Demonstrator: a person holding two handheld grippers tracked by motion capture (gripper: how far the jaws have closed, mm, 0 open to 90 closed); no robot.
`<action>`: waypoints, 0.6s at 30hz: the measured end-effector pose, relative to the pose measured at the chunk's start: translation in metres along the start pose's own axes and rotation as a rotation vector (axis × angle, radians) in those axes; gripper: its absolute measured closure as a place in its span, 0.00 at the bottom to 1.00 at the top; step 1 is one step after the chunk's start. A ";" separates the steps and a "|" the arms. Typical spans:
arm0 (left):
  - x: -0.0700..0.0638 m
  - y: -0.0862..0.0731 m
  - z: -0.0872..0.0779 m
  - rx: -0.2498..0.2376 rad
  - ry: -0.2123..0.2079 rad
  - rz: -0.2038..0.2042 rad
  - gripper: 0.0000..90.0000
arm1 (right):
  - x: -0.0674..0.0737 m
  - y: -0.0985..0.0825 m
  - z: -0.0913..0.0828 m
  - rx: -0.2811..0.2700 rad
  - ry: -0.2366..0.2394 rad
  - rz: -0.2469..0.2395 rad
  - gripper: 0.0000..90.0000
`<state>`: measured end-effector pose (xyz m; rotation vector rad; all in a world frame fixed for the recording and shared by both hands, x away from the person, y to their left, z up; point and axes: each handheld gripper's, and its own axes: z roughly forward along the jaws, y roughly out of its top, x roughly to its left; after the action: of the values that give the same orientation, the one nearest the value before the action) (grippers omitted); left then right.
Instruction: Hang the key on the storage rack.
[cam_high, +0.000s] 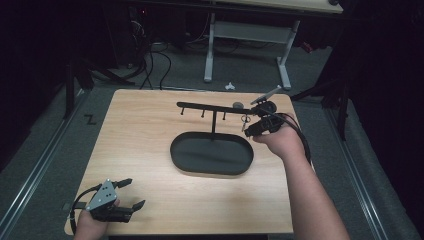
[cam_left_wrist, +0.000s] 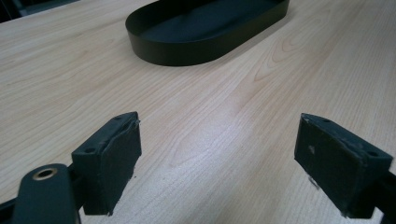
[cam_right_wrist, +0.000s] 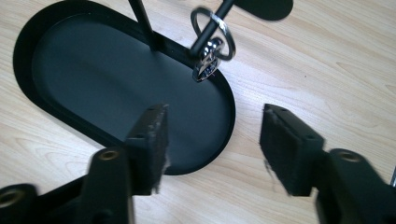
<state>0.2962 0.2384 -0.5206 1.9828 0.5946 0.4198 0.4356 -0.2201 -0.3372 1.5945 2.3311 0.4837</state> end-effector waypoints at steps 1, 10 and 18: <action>0.000 0.000 0.000 0.006 -0.004 0.003 0.17 | 0.000 -0.003 0.002 -0.007 -0.003 0.000 0.43; -0.003 -0.004 -0.006 0.001 -0.008 0.016 0.17 | -0.003 -0.035 0.021 -0.024 -0.028 0.005 0.34; -0.004 -0.007 -0.011 0.003 0.004 0.010 0.17 | -0.006 -0.076 0.036 -0.111 -0.062 0.027 0.25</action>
<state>0.2859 0.2470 -0.5216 1.9894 0.5880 0.4296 0.3885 -0.2467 -0.4012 1.5689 2.2002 0.5510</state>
